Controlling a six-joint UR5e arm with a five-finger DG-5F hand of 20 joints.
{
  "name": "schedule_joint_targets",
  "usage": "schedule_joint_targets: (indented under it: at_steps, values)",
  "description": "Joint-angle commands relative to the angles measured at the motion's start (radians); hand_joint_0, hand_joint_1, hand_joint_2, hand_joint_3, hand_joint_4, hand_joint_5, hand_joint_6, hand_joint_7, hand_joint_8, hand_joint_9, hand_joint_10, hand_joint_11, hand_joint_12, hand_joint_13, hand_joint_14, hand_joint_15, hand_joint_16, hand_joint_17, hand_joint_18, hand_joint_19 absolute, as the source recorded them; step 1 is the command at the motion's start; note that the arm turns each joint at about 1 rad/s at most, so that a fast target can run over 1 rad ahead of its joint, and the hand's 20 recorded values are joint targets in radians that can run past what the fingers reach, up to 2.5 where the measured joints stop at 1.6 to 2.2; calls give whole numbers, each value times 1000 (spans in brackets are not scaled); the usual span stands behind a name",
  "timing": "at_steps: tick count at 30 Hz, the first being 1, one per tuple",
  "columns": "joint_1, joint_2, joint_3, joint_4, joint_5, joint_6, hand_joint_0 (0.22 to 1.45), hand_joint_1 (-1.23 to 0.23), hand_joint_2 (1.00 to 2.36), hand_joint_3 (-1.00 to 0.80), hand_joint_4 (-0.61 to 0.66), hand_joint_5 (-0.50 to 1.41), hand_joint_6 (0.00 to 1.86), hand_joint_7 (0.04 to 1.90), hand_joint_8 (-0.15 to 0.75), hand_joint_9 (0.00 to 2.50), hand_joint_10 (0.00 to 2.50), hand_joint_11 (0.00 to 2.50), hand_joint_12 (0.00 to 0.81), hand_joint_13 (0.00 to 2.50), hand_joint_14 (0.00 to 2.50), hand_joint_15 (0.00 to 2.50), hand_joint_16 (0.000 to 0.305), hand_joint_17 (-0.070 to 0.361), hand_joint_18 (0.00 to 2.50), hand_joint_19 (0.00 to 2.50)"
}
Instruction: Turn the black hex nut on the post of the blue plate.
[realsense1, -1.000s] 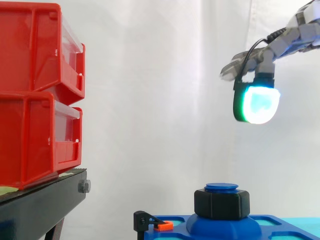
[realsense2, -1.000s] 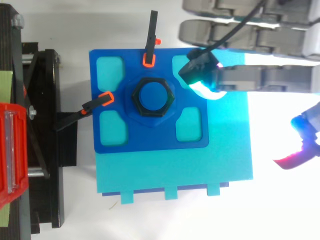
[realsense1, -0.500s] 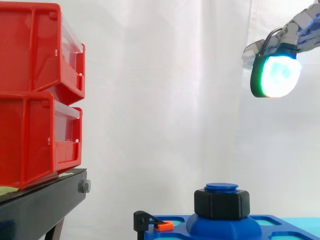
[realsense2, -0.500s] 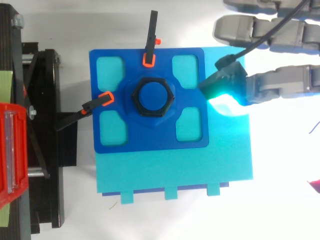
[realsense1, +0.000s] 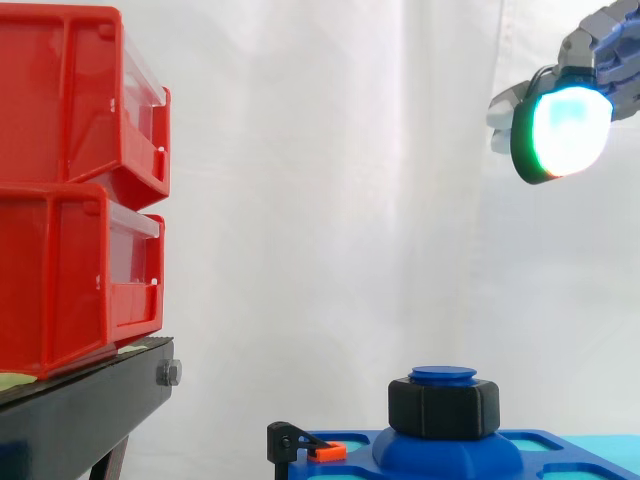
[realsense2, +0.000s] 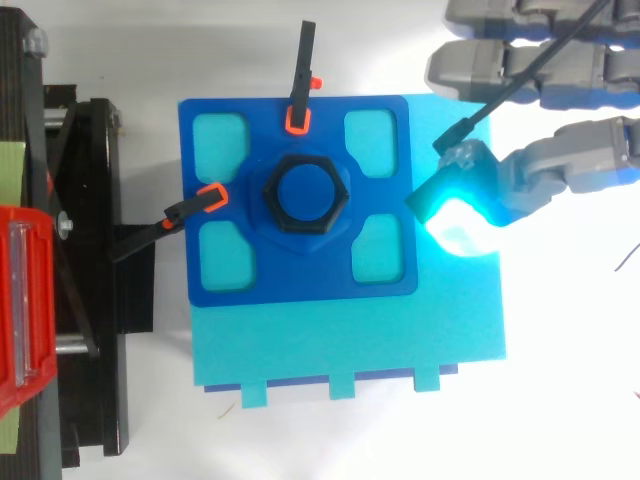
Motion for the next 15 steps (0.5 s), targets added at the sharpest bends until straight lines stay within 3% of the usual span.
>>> schedule_joint_targets:
  at_steps: [1, 15]
  values:
    - [0, 0, 1, -27, 2, -1, 442, -449, 1000, -500, 23, -253, 502, 703, 143, 0, 0, 0, 347, 0, 0, 0, 62, 139, 0, 18]
    - [0, 0, 1, -22, -2, -1, 440, -450, 1000, -500, 30, -257, 502, 770, 141, 0, 0, 0, 345, 0, 1, 0, 62, 140, 0, 12]
